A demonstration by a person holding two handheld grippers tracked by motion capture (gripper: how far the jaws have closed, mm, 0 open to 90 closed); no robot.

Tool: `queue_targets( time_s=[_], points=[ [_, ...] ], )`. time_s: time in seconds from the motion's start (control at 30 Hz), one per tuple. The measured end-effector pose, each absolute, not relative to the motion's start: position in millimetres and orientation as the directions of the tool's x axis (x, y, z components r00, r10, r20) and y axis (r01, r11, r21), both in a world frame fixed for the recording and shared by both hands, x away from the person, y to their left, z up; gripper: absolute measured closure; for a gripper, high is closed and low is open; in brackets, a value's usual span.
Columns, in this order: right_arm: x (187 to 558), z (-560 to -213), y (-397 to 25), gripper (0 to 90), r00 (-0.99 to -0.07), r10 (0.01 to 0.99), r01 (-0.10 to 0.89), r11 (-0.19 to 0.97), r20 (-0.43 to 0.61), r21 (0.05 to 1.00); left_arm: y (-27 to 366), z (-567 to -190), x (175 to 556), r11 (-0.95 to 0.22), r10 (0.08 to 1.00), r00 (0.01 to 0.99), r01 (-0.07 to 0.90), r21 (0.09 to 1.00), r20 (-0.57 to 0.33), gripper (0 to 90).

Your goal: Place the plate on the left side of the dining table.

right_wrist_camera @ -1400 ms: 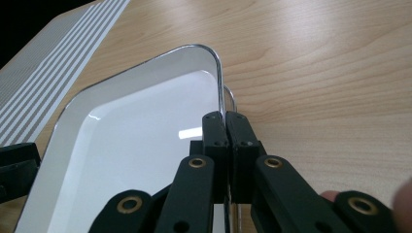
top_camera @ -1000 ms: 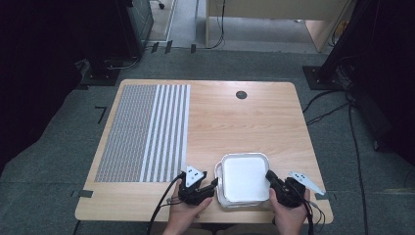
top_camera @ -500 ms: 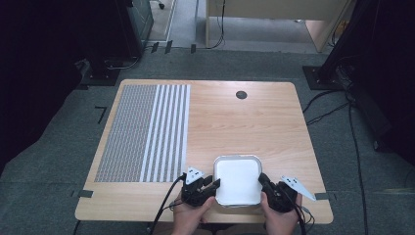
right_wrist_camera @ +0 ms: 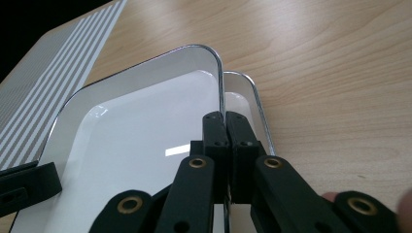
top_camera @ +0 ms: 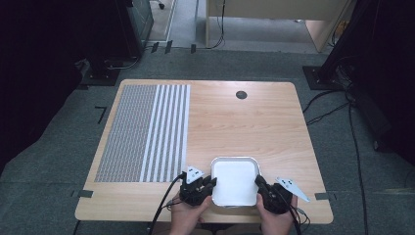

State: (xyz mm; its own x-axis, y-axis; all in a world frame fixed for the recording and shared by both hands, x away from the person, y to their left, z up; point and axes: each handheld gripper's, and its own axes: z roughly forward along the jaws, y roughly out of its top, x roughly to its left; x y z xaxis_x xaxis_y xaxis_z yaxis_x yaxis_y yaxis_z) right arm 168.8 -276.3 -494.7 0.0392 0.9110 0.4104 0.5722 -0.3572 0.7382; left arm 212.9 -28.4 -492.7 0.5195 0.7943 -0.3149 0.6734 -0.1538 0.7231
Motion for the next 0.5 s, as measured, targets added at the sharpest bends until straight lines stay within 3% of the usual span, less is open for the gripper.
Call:
queue_targets(
  time_s=[0.5],
  points=[
    [177.2,-489.6,-252.3,89.2,0.037,0.917,0.593,-0.341,0.397,0.730,-7.2,-484.8,218.3,-0.175,0.817,0.505,0.678,0.714,-0.279,77.1]
  ],
)
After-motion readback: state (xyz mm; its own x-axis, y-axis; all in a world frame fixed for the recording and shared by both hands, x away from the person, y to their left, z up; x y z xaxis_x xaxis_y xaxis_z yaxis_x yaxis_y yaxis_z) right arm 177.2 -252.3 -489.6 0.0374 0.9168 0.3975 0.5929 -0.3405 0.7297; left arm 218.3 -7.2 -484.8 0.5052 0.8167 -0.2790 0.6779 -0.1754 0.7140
